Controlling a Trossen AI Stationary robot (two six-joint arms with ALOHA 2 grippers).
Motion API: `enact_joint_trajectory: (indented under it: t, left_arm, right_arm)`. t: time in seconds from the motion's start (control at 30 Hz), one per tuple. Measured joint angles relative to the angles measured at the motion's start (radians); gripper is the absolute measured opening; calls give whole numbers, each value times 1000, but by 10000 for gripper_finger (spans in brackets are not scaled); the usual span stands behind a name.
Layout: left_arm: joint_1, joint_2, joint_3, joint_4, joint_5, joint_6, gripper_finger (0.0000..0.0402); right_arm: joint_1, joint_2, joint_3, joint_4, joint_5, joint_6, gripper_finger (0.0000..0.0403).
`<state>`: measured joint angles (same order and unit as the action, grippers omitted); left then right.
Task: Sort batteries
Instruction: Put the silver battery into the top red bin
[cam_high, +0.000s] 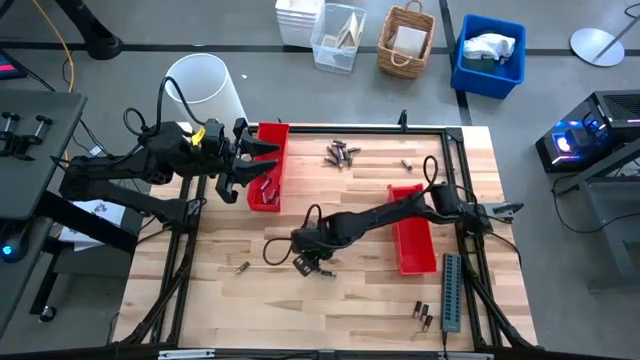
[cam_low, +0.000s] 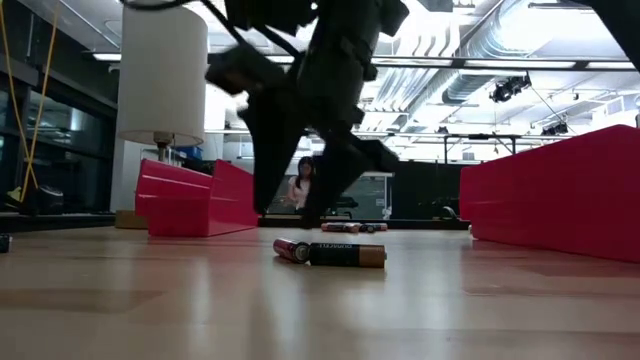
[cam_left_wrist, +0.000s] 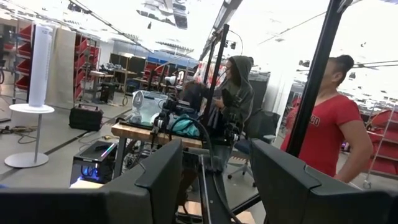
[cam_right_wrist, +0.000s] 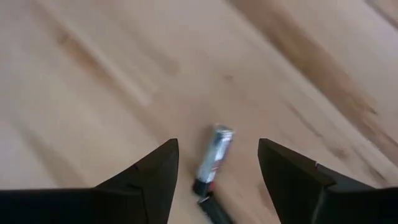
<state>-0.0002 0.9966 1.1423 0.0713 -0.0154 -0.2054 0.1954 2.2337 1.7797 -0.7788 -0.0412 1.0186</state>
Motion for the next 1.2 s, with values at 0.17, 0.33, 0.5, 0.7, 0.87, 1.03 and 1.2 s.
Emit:
enact_joint_trajectory:
  t: [0.17, 0.33, 0.5, 0.7, 0.87, 1.03, 1.2]
  left_arm:
    - [0, 0, 0, 0, 0, 0, 179]
    - [0, 0, 0, -8, 1, 0, 179]
    - [0, 0, 0, -8, 1, 0, 179]
    - [0, 0, 0, -11, 1, 0, 179]
    - [3, 0, 0, -17, 1, 0, 179]
    - [17, 0, 0, -15, 0, 5, 179]
    - [31, 0, 0, -15, 0, 7, 179]
  right_arm:
    - [12, -1, -23, -4, 53, 74, 212]
    - [23, 2, -30, -2, 59, 105, 211]
    - [31, 18, -29, -3, 66, 108, 211]
    - [31, 70, -23, -7, 62, 100, 211]
    - [30, 84, -22, -62, 128, 58, 173]
    - [-7, 89, 0, -98, 124, -80, 35]
    - [-88, 96, 72, -91, 187, -196, 35]
